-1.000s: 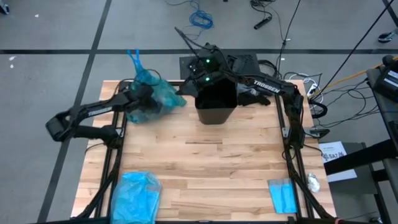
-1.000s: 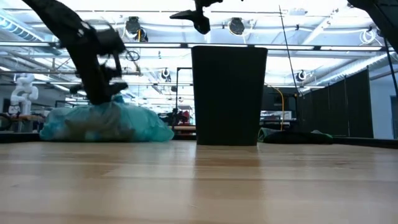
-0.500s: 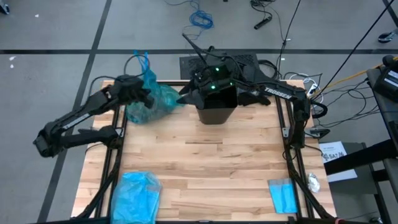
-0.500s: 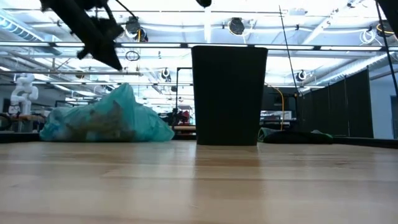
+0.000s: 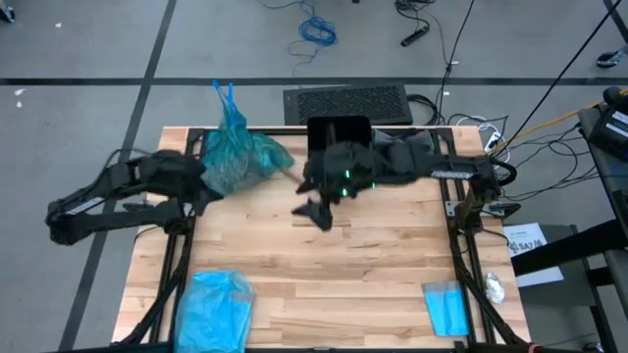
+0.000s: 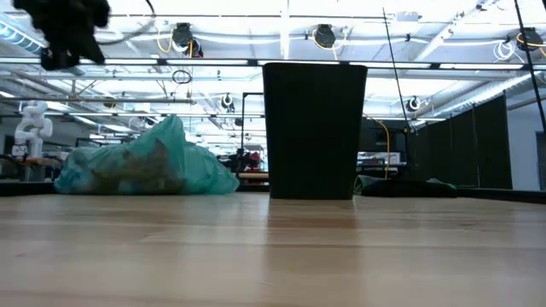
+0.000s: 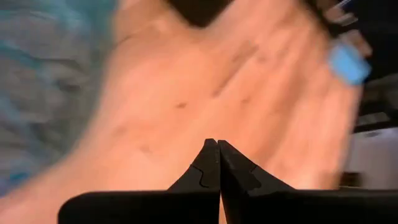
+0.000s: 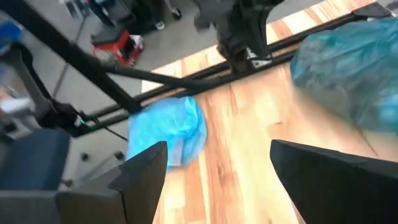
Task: Place trash/remove bag and relplace
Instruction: Put the new blue trash bag in the black trash bin
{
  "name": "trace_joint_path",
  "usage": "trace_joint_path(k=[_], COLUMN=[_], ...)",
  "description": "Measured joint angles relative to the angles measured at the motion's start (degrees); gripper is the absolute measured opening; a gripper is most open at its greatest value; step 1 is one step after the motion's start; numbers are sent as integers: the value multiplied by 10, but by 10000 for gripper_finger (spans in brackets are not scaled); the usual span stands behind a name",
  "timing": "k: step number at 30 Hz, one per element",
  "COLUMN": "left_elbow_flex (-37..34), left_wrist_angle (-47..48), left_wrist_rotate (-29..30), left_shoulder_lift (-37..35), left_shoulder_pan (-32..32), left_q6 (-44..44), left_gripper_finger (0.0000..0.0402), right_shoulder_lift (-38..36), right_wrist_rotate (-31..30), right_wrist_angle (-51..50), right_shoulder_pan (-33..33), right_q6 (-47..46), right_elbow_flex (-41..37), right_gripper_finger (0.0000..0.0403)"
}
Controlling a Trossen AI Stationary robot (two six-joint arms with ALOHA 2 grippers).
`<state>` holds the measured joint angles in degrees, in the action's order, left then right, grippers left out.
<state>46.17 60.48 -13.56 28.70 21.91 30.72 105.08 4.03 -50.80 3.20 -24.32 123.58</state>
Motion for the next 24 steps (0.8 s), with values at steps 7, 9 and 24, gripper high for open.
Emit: trace_joint_path(k=[7, 9, 24], left_elbow_flex=[-1, 1, 0], left_wrist_angle=[-125, -204, -441], left_wrist_rotate=[44, 46, 83], left_shoulder_lift=[13, 69, 389], left_shoulder_pan=[-126, -142, -504], left_q6=[65, 46, 207], left_gripper_finger=[0, 0, 0], right_shoulder_lift=[-1, -3, -140], right_wrist_rotate=[-52, -35, -133], right_wrist_angle=[72, 124, 199], right_shoulder_pan=[60, 69, 204], right_q6=[-1, -13, -144], right_elbow_flex=[-93, -128, -348], right_gripper_finger=[216, 199, 162])
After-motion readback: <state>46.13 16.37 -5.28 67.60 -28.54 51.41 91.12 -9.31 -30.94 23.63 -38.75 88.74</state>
